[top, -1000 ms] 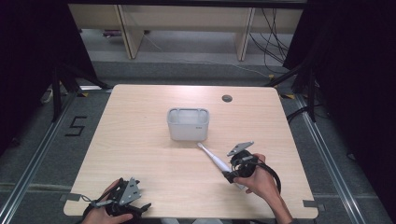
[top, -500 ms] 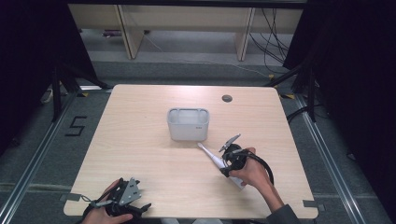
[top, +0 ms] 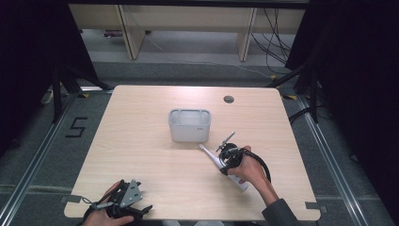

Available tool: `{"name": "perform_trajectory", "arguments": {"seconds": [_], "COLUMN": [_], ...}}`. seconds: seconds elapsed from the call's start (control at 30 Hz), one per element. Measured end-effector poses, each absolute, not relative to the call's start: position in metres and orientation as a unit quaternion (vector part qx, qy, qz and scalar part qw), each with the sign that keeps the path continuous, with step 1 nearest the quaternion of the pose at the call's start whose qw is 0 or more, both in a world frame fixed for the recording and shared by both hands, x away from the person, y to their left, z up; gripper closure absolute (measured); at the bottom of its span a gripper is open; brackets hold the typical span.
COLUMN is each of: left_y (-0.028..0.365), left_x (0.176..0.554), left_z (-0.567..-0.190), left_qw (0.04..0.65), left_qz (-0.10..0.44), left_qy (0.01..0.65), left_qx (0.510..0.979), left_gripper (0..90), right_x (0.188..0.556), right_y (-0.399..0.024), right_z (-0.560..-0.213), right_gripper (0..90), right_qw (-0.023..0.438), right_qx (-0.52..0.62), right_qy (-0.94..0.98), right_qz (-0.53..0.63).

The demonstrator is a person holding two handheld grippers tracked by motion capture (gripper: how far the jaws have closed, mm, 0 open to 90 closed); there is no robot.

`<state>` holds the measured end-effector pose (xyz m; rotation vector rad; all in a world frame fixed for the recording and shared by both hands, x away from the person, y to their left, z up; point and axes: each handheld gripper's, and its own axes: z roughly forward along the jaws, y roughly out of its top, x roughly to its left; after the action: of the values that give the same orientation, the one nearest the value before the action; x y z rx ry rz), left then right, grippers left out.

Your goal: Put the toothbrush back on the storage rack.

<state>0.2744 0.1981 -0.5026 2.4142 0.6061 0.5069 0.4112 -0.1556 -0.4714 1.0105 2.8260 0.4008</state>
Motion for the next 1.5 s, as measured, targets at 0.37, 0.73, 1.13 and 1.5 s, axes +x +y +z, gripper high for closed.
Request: {"name": "perform_trajectory", "arguments": {"seconds": [0.37,0.73,1.13,1.5], "left_y": [0.198,0.198,0.198,0.198], "left_x": [0.274,0.274,0.274,0.274], "left_z": [-0.503,-0.503,-0.503,-0.502], "left_qw": [0.296,0.296,0.297,0.297], "left_qz": [0.19,0.189,0.188,0.189], "left_qy": [0.228,0.228,0.227,0.227], "left_qx": [0.908,0.908,0.908,0.908], "left_gripper": [15.3,15.3,15.2,15.2], "right_x": [0.415,0.417,0.424,0.43], "right_y": [-0.143,-0.133,-0.129,-0.123], "right_z": [-0.476,-0.474,-0.474,-0.475], "right_gripper": [65.8,66.1,66.2,66.4], "right_qw": [0.045,0.038,0.018,0.009], "right_qx": [0.321,0.298,0.294,0.273], "right_qy": [0.942,0.953,0.955,0.962], "right_qz": [0.09,0.048,0.027,-0.002]}}
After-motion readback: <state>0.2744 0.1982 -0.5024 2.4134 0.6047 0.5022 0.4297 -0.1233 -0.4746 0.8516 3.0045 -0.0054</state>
